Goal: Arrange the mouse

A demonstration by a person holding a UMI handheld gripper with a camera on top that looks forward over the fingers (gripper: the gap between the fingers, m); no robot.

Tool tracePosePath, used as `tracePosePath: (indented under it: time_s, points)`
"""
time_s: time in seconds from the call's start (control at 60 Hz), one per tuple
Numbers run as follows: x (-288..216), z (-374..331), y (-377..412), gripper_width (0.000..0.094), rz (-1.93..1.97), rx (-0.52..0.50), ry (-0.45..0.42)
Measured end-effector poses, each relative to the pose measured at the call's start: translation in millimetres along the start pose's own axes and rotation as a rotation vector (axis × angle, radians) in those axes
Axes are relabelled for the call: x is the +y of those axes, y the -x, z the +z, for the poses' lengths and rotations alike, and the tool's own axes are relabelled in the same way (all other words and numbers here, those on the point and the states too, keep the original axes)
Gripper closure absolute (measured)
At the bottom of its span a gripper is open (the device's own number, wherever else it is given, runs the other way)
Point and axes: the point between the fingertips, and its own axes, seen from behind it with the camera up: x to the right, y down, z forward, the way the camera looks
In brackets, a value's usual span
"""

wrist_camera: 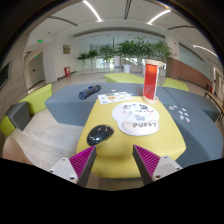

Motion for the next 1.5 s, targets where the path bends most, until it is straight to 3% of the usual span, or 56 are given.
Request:
tracePosePath:
  time_s: [0.283, 0.5, 0.567, 0.6, 0.75, 0.8, 0.85, 0.95, 1.05, 1.15, 1.283, 1.5]
  points:
    - [-2, 87, 51, 0.0157, 0.038, -0.045, 0.054]
    - [-17, 133, 48, 0.0161, 0.032, 0.055, 0.040]
    - [-26, 140, 50, 0.0233, 0.024, 0.051, 0.012]
    - [-28, 144, 51, 0.0332, 0.017, 0.049, 0.008]
    - [-29, 146, 54, 0.0437, 0.008, 0.027, 0.006]
    - [-32, 144, 64, 0.0468, 0.024, -0.022, 0.021]
    - [-56, 134, 73, 0.0482, 0.061, -0.073, -0.017]
    - [-143, 106, 46, 0.0497, 0.004, -0.034, -0.200]
    - [-204, 104, -1, 0.0497, 0.023, -0.003, -0.282]
    - [-195, 140, -61, 0.0500, 0.012, 0.066, -0.224]
    - [-142, 192, -99, 0.0501, -0.009, 0.090, -0.049]
    - [-95, 223, -110, 0.0485, -0.034, 0.071, 0.064]
